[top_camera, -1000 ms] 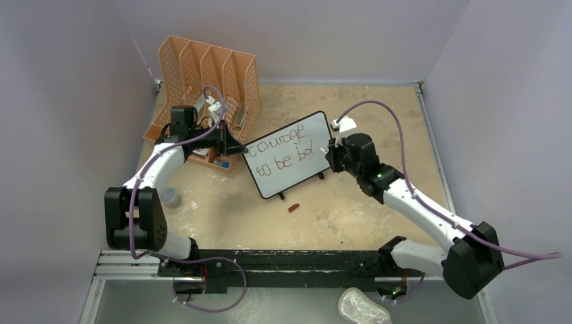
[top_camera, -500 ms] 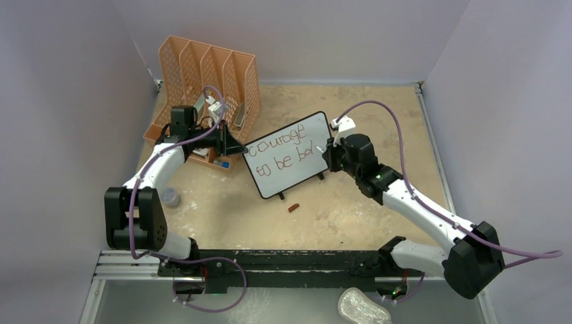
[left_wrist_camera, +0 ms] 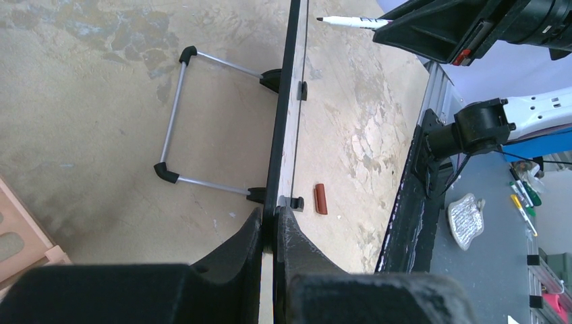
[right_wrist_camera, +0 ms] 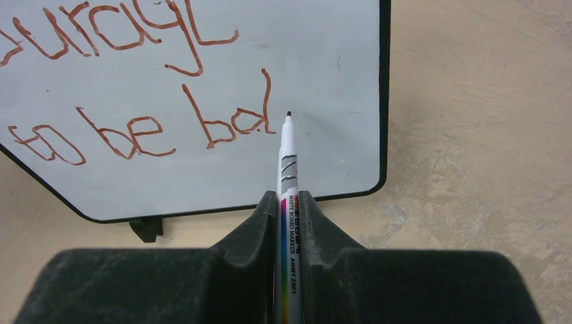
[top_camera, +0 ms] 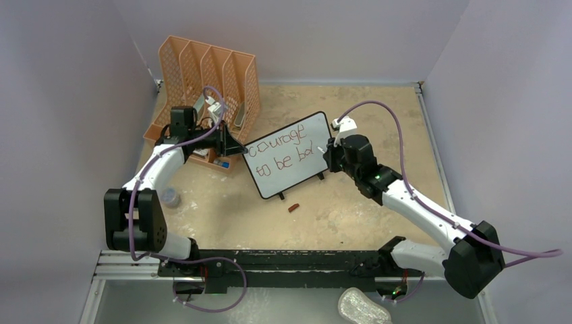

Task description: Write a sentence on the whiteboard

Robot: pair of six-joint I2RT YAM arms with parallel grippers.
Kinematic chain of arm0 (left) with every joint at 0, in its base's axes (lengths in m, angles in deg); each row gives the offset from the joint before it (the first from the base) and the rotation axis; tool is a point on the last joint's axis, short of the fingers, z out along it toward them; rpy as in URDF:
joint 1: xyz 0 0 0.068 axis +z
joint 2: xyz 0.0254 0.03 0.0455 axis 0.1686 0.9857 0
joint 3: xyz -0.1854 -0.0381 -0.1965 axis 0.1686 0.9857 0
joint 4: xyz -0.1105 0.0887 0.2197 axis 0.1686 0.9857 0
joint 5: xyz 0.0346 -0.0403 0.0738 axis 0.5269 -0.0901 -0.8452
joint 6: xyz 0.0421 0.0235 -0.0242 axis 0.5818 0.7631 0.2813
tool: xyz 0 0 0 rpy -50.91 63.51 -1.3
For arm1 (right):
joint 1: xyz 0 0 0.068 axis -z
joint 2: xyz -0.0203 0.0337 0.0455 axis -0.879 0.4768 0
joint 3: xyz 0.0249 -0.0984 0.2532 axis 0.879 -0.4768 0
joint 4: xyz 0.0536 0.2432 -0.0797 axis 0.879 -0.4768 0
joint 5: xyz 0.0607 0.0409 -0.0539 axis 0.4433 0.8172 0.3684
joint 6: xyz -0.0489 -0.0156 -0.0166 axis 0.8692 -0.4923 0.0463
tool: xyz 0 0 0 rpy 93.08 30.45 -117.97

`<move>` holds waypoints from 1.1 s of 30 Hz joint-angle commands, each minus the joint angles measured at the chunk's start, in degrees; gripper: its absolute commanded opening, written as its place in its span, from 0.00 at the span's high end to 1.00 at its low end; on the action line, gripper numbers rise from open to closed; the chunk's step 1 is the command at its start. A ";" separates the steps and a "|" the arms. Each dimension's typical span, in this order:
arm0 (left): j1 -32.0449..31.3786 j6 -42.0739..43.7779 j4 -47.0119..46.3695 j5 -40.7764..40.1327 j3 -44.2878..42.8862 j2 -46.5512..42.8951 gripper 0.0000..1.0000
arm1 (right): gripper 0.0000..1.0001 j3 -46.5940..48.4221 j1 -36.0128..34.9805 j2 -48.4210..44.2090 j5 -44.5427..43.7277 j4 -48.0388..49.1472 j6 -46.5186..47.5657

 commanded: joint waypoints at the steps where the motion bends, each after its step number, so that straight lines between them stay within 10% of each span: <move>1: 0.65 0.30 -0.90 -1.07 0.35 -1.66 1.00 | 1.00 1.21 -0.50 0.15 -1.37 0.50 -1.26; 33: -0.06 0.38 -0.89 -1.91 0.70 -2.34 1.00 | 1.00 0.88 -0.63 2.64 -1.91 4.36 -1.59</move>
